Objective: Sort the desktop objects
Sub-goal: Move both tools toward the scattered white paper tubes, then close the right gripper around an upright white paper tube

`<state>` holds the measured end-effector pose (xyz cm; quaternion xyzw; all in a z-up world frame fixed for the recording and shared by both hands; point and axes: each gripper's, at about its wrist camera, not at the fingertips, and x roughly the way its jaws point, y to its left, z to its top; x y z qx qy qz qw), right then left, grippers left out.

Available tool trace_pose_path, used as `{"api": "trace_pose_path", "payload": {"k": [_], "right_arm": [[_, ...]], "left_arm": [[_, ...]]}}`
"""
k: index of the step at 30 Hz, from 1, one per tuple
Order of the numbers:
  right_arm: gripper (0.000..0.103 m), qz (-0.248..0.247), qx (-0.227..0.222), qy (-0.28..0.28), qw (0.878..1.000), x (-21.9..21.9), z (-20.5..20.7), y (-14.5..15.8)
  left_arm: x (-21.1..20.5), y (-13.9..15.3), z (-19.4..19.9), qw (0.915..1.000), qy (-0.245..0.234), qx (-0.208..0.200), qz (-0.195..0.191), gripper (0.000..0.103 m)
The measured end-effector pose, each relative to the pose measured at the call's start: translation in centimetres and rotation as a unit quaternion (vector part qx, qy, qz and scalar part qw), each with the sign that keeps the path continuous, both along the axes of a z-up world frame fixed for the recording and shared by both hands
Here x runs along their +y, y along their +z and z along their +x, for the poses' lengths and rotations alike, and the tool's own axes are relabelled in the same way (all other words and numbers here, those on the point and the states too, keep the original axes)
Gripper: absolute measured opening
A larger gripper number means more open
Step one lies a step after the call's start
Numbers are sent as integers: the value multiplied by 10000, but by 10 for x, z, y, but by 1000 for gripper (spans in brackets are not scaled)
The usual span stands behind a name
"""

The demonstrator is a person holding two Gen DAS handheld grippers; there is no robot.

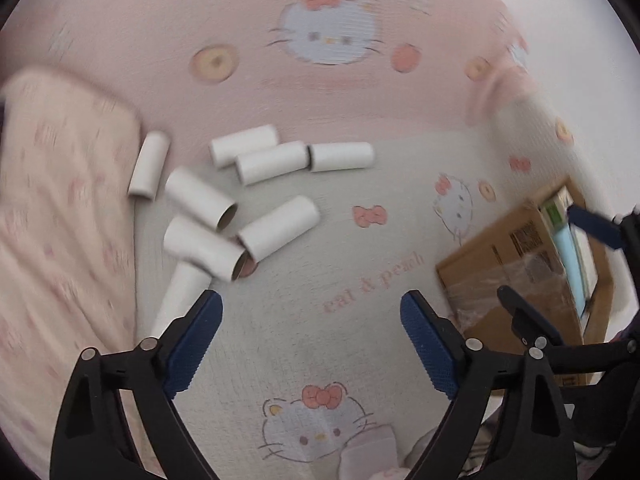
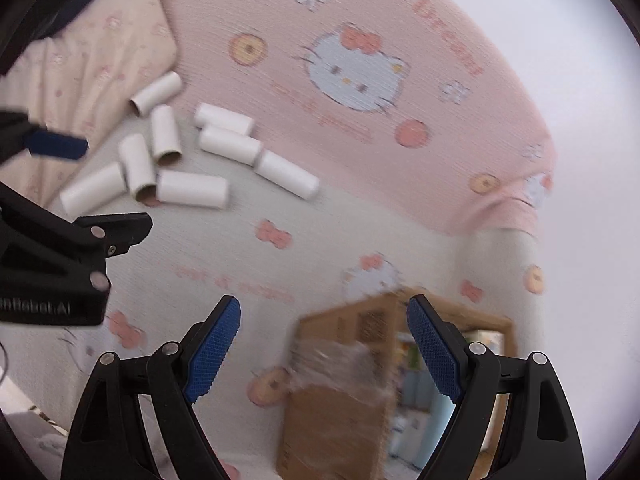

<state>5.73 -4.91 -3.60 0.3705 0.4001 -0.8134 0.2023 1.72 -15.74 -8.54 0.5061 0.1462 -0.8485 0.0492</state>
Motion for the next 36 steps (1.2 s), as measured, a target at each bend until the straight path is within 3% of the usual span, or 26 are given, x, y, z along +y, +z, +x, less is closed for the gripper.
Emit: {"api": "trace_pose_path", "payload": {"k": [3, 6, 11, 15, 19, 22, 26, 30, 33, 36], "right_arm": [[84, -232, -201, 134, 9994, -9, -1, -11], [84, -412, -178, 392, 9982, -21, 2, -21], [84, -1084, -403, 836, 9898, -37, 3, -39], [84, -1395, -510, 1402, 9789, -51, 9, -60], [84, -1303, -396, 2032, 9696, -71, 26, -83], [84, -1021, -313, 2152, 9707, -86, 31, -102], [84, -1166, -659, 2071, 9691, -94, 29, -120], [84, -1711, -1233, 1472, 9664, -99, 10, -140], [83, -2050, -1698, 1020, 9585, -103, -4, -153], [83, -2344, -1969, 808, 9485, -100, -12, -160]], "left_arm": [[-18, -23, 9, 9995, 172, -172, 218, 88], [-31, -45, 21, 9989, 340, -318, -20, 83], [-51, -63, 38, 9980, 524, -114, -323, 76], [-69, -78, 44, 9978, 598, -95, -264, 58], [-91, -92, 43, 9964, 821, -135, 163, 53], [-108, -104, 41, 9933, 1067, -172, 417, 50], [-123, -112, 38, 9913, 1241, -224, 375, 47], [-137, -126, 35, 9894, 1241, -392, 638, 47], [-149, -137, 39, 9797, 1417, -339, 1379, 47], [-150, -145, 40, 9704, 1510, -446, 1829, 48]]}}
